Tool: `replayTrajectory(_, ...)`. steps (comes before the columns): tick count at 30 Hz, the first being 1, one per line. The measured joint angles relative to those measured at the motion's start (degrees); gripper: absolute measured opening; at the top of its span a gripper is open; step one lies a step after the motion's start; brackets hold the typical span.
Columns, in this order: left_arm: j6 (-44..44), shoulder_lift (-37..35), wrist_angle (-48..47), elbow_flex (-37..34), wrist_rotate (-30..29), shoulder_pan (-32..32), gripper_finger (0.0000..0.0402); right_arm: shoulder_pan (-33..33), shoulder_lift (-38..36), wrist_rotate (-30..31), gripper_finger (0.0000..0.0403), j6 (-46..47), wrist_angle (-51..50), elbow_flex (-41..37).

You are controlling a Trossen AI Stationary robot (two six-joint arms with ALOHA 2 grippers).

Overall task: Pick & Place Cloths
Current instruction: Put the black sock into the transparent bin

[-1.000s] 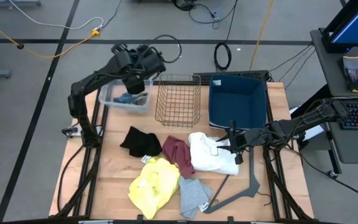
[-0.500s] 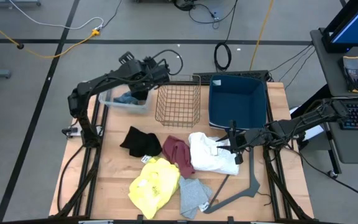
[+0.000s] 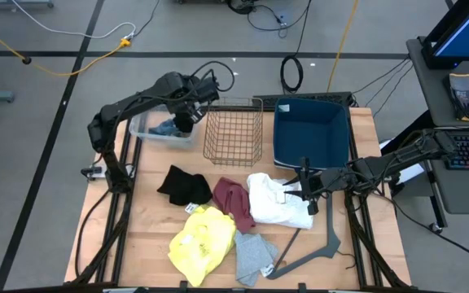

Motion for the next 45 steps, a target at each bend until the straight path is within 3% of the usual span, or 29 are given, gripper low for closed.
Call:
replayTrajectory(6,-1.49,-0.02,-0.01,0.0,5.71,2.78,0.0,0.0,-0.01,0.0,0.01,0.0,0.02,0.0)
replayTrajectory(16,-3.09,-0.04,0.06,-0.29,10.13,6.64,0.0,0.0,-0.02,0.0,0.01,0.02,0.01,0.0)
replayTrajectory(24,-4.61,-0.11,-0.01,-10.01,13.91,10.96,0.0,0.0,-0.02,0.02,0.01,0.02,0.02,0.0)
replayTrajectory(33,-6.33,-0.04,-0.07,-19.2,13.6,14.47,0.0,0.0,-0.02,0.02,0.01,0.0,0.02,0.0)
replayTrajectory(45,-7.57,-0.04,0.0,-20.41,13.39,16.09,0.0003,0.0,-0.01,0.02,0.01,0.01,0.04,0.0)
